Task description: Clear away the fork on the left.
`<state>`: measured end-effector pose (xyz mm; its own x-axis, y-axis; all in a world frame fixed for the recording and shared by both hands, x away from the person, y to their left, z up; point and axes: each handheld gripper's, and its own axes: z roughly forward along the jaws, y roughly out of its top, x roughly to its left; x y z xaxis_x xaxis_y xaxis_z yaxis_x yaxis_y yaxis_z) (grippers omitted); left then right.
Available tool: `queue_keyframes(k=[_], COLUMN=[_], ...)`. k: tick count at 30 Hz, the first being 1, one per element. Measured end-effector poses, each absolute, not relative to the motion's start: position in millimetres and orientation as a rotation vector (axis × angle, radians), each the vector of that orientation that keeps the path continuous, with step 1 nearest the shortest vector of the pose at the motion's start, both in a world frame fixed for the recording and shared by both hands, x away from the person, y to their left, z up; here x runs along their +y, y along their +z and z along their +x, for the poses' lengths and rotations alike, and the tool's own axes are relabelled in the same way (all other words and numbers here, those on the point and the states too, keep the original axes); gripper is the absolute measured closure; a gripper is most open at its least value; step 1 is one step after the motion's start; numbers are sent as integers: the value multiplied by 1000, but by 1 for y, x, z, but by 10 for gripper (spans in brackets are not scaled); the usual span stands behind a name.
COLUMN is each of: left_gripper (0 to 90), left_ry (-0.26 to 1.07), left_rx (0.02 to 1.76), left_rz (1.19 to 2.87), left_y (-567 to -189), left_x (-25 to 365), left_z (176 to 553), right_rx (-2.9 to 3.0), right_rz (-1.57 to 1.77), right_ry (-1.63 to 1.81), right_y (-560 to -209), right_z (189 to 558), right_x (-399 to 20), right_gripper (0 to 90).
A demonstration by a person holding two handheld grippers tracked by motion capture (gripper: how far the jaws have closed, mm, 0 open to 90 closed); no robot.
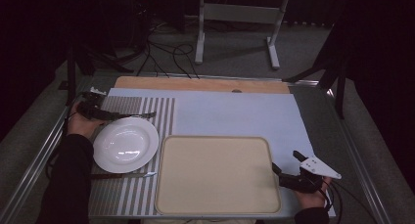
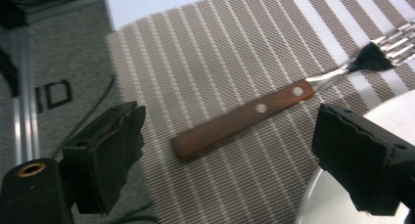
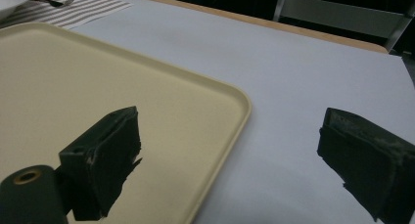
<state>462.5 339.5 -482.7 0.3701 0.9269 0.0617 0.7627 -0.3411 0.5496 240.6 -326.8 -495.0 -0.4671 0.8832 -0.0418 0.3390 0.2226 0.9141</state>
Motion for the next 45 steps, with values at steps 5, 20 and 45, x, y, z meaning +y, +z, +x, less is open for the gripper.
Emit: queue_keyframes(k=[5, 20, 45], left_gripper=[167, 320, 458], left_ry=[504, 401, 284], left_rx=[1480, 1501, 1433], left_rz=[2216, 2265, 2236], left_y=[-489, -503, -505], left_x=[336, 327, 329], left_z=[468, 484, 486], right_rx=[1921, 1933, 1954], right_rz=[1123, 1132, 1154], right_ry=[1220, 1234, 1225], right_y=[-495, -496, -498], right_z=[241, 242, 242], right_x=[-328, -328, -330], right_gripper=[84, 84, 86])
